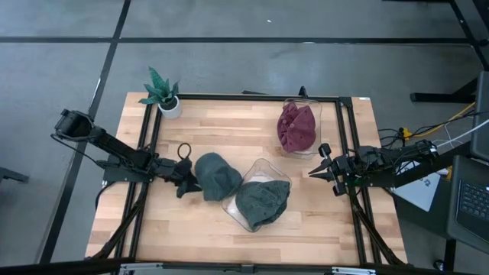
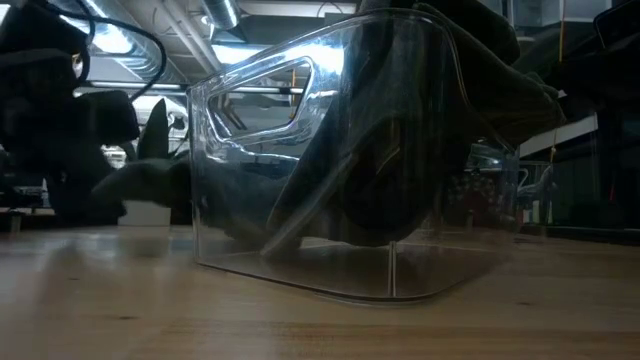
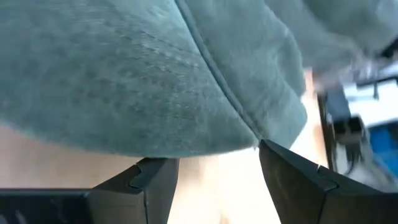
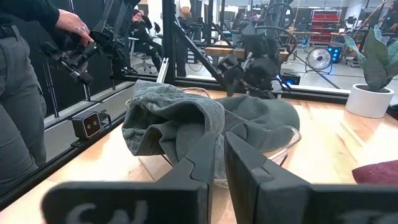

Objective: Pick & Place hat
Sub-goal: Put the black cap into the bottom transparent bin

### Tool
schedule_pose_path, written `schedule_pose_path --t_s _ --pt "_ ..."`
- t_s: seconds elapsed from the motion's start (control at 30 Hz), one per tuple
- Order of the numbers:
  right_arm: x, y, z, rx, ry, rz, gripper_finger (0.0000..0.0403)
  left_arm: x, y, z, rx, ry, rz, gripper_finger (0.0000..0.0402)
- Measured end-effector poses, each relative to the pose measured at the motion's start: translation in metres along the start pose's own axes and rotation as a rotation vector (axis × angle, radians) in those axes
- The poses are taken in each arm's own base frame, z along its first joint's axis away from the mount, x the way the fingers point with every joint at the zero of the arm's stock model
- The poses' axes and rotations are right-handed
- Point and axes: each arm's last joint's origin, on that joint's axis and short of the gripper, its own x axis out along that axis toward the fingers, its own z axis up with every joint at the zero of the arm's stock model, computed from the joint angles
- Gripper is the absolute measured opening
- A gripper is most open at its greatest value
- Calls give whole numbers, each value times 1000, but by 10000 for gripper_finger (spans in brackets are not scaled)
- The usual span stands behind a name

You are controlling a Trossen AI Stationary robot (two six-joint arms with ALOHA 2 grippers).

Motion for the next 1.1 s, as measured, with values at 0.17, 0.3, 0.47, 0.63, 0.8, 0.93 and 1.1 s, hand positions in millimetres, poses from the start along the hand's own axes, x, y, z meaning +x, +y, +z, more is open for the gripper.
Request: schedule_pose_path --t_s 0.17,0.3,0.47,0.63,0.8,0.93,1.1 --pt "0 0 0 0 0 1 36 0 4 -4 62 116 -24 216" --pt "0 0 0 2 0 0 36 -1 6 -8 112 191 -33 216" --pt "0 0 0 2 0 0 36 -1 5 -10 139 269 -81 216" --pt "0 0 0 2 0 0 36 3 -13 2 196 265 -170 216" --pt "0 0 0 2 0 0 36 8 -39 23 343 241 -191 216" --pt "0 0 0 3 0 0 36 8 -58 40 534 280 -134 216" --pt "0 0 0 3 0 0 36 -1 -79 66 810 311 35 216"
